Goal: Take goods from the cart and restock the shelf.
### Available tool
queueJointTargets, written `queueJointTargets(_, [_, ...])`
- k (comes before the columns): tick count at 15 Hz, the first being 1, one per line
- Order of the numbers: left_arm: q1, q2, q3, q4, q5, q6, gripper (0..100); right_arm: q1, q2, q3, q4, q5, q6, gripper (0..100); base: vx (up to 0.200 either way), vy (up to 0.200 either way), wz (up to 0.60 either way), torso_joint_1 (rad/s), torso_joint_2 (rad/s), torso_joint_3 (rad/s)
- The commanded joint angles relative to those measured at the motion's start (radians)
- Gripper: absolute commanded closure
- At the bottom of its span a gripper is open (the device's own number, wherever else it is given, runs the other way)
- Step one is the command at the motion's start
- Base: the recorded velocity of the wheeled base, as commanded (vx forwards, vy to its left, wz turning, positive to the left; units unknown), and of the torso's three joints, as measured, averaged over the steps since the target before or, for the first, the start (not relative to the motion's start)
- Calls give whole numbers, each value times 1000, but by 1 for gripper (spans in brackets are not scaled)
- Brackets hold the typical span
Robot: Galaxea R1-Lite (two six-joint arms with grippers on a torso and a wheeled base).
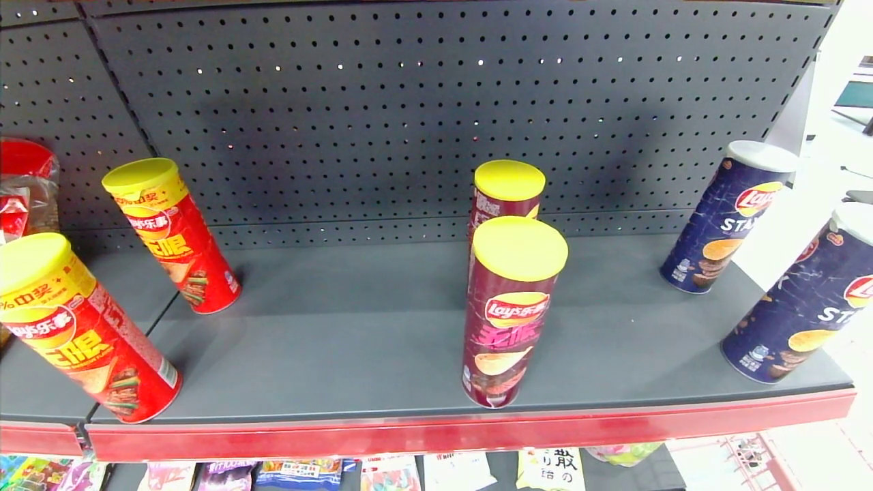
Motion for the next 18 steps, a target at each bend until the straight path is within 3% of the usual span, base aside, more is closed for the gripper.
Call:
queueJointTargets(1, [-1, 1, 0, 0, 1, 0, 0, -20, -34, 30, 29, -62, 71, 0, 0, 0, 0, 0, 0, 0])
queueJointTargets(4, [1, 1, 0, 0, 1, 0, 0, -43, -34, 30, 49, -52, 82, 0, 0, 0, 0, 0, 0, 0])
queueJointTargets(8, [1, 1, 0, 0, 1, 0, 0, -185, -121, 30, 49, -25, 64, 0, 0, 0, 0, 0, 0, 0])
queueJointTargets(18, [1, 1, 0, 0, 1, 0, 0, -176, -134, 30, 49, -60, 68, 0, 0, 0, 0, 0, 0, 0])
